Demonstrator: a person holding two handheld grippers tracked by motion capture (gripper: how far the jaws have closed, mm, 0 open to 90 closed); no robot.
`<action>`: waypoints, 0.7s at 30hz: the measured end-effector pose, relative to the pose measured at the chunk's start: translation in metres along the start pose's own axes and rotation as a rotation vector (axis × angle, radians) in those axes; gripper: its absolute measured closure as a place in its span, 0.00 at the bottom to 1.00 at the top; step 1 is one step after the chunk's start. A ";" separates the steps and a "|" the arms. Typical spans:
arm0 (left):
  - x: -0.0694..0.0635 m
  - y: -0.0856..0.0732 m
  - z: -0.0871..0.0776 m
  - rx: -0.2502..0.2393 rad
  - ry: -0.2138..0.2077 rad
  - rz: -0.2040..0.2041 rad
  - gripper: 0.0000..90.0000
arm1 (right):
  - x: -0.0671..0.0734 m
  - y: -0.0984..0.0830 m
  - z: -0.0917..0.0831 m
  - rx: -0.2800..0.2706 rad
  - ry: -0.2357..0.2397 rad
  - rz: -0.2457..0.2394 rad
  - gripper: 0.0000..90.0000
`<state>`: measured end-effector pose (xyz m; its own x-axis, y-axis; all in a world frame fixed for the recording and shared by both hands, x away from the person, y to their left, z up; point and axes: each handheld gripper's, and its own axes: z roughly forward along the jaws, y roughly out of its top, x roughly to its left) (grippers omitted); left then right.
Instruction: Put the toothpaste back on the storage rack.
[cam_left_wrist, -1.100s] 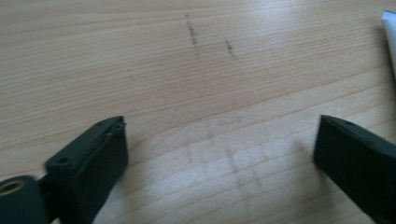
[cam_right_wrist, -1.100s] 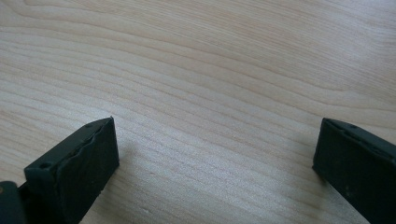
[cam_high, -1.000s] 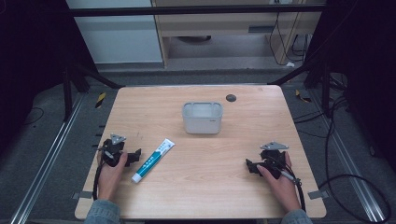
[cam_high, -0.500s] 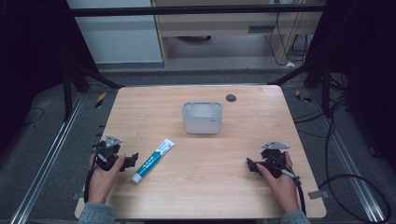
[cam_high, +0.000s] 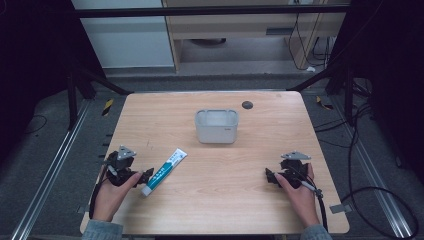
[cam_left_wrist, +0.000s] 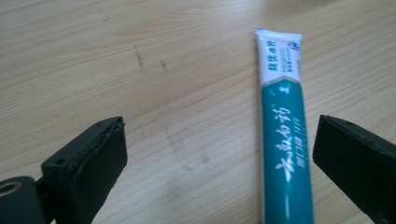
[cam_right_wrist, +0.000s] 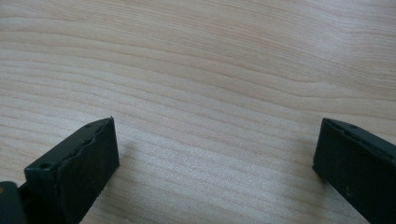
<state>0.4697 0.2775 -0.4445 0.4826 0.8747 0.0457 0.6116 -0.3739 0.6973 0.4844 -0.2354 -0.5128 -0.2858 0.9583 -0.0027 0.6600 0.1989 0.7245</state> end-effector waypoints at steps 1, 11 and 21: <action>-0.003 0.001 0.000 0.001 -0.008 0.010 0.03 | 0.000 0.000 0.000 0.000 0.002 0.000 0.00; -0.016 0.009 -0.006 0.020 -0.027 0.080 0.04 | 0.000 0.000 0.000 0.000 0.002 0.000 0.00; -0.025 0.012 -0.005 0.058 -0.040 0.134 0.04 | 0.000 0.000 -0.001 0.000 0.003 0.003 0.00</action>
<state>0.4616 0.2528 -0.4338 0.5863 0.8030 0.1068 0.5744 -0.5050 0.6443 0.4837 -0.2351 -0.5127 -0.2858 0.9583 0.0012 0.6605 0.1961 0.7247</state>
